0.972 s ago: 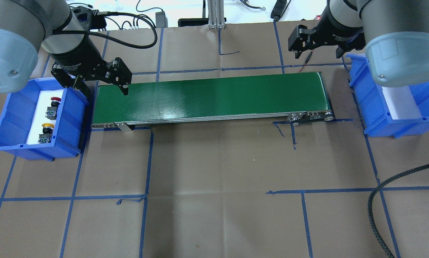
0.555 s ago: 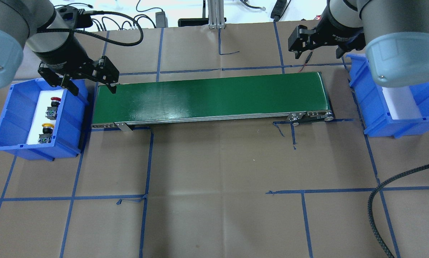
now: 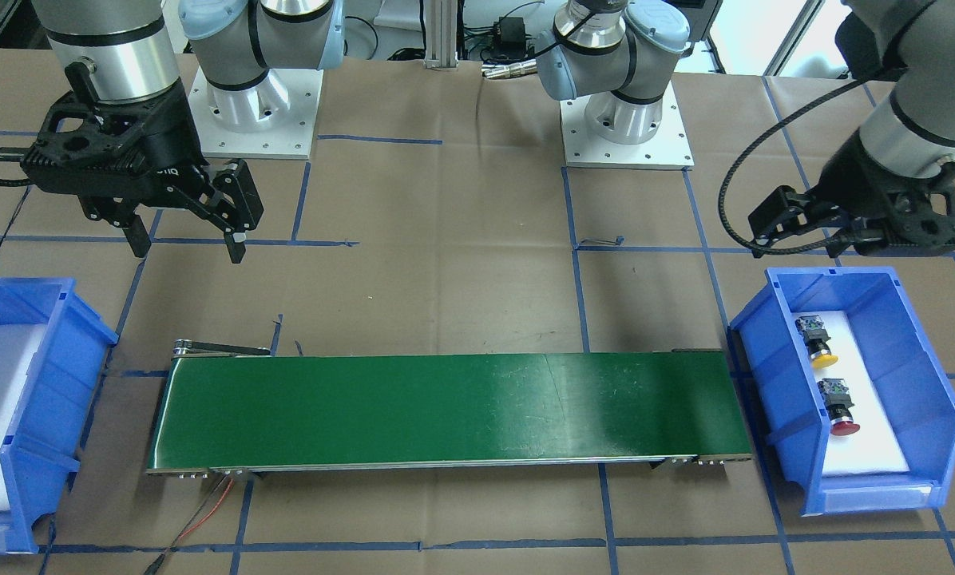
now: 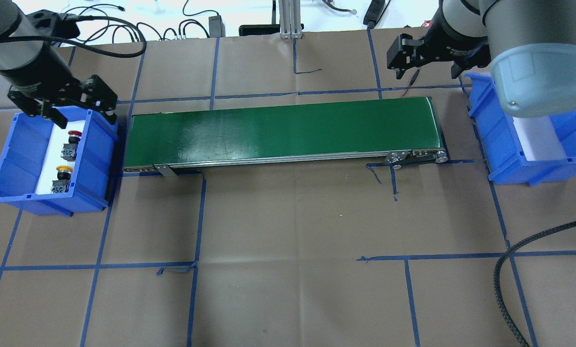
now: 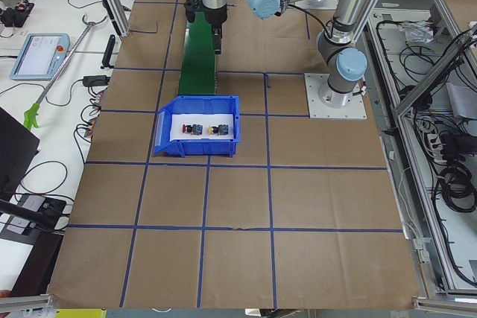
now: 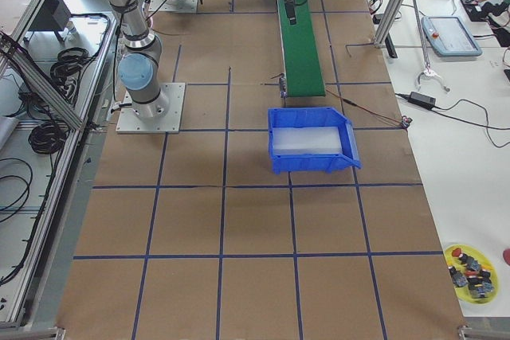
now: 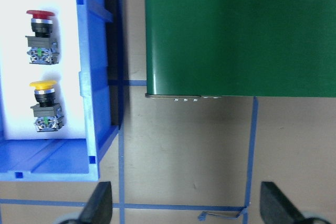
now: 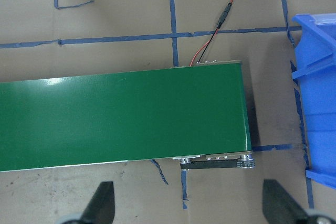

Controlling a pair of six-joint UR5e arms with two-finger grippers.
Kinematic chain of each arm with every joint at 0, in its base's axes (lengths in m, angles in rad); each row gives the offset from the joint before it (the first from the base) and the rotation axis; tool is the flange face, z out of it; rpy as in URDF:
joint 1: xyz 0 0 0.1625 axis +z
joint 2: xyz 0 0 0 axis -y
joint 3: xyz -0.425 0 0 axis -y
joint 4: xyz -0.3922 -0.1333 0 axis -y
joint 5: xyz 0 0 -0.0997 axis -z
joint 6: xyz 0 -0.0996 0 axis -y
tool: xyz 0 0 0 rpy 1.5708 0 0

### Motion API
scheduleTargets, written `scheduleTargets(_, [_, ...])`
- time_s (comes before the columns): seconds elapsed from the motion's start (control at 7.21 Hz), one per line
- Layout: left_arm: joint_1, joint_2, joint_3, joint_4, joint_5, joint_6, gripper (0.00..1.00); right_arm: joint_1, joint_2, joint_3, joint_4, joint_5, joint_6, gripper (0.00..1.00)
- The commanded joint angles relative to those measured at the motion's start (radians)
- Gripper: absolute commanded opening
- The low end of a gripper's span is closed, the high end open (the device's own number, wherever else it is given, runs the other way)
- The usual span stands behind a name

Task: Transport two buttons from left to right
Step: 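Move the left gripper from above the conveyor over the blue bin, then lower the left gripper into the bin and grasp the yellow-capped button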

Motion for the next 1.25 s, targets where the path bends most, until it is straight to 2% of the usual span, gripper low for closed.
scheduleTargets(0.0, [0.152,-0.036,0.006,0.000,0.002,0.184,1.00,0.000,0.000,0.000,0.001,0.000,0.000,1.00])
scheduleTargets(0.42, [0.256,-0.104,0.018,0.045,0.003,0.306,1.00,0.000,0.000,0.000,-0.004,0.000,0.000,1.00])
scheduleTargets(1.11, [0.250,-0.176,-0.086,0.267,-0.038,0.295,1.00,0.000,0.000,0.000,-0.004,0.000,0.000,1.00])
